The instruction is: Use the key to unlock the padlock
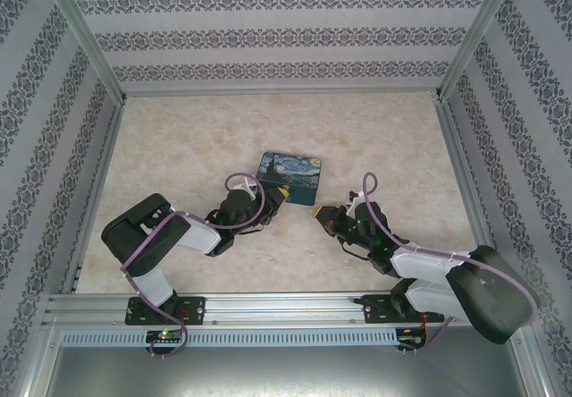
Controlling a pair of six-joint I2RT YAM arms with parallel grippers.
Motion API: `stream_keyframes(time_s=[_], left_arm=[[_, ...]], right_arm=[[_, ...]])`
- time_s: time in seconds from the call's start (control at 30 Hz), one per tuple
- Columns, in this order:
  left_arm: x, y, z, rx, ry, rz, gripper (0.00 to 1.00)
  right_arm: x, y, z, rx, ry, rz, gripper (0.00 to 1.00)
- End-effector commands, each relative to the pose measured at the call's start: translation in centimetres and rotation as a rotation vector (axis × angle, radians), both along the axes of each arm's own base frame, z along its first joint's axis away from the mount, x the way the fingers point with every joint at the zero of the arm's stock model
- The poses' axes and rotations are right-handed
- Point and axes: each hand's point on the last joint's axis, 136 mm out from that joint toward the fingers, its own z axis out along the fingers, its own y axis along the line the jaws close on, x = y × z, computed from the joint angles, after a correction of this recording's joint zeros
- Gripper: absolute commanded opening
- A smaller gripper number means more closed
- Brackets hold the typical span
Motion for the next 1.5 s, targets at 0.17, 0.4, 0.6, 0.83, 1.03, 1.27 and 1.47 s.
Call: stream_keyframes(time_s=[0.17, 0.4, 0.6, 0.83, 1.03, 1.27, 1.47], left_arm=[[0.9, -1.4, 2.5, -0.106, -0.053, 0.023, 0.0], [0.9, -1.6, 2.3, -0.103, -0.051, 0.023, 0.0], [0.9, -1.7, 2.2, -0.103, -0.048, 0.021, 0.0], [0.9, -1.8, 2.3, -0.104, -0.051, 0.019, 0.0], [0.8, -1.8, 2.3, -0.105, -0.049, 0.017, 0.0], [0.8, -1.7, 2.2, -0.103, -0.049, 0.019, 0.0], [0.7, -1.7, 2.1, -0.1, -0.048, 0.02, 0.0]], right_arm=[[1.7, 1.6, 2.7, 0.048, -0.07, -0.007, 0.0], [2.0, 2.4, 2.3, 0.047, -0.063, 0.001, 0.0], [2.3, 2.9, 1.9, 0.044, -0.055, 0.006, 0.0], [2.7, 3.3, 1.5, 0.039, -0.047, 0.008, 0.0], [3.1, 3.5, 1.0, 0.038, -0.038, 0.0, 0.0], [3.6, 3.9, 0.9, 0.042, -0.037, 0.0, 0.0], [3.8, 4.1, 0.9, 0.043, -0.036, 0.001, 0.0]])
